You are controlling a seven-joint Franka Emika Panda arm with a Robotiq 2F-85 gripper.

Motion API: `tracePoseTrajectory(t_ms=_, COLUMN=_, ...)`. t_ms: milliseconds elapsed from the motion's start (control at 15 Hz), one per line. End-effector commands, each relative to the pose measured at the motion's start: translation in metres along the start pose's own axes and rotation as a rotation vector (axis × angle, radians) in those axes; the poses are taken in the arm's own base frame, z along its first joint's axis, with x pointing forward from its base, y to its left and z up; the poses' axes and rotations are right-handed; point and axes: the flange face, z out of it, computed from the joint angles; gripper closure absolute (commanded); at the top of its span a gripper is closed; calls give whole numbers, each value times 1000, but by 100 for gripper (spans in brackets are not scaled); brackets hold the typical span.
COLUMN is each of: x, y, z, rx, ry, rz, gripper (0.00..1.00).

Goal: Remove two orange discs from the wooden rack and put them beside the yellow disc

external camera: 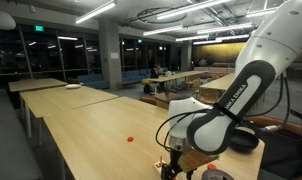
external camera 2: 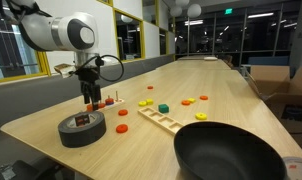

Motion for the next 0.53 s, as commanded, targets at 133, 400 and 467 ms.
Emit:
tracePoseTrajectory(t_ms=133, x=-8, y=4, z=-10, rx=-7, ry=77, rz=-17, gripper=0)
tracePoseTrajectory(t_ms=400, x=-14, y=4, z=-7, rx=-25, ry=94, rz=-43, gripper=0)
tracePoseTrajectory(t_ms=467, x=-15, y=4, z=-7, rx=-29, ry=97, rz=-48, gripper=0)
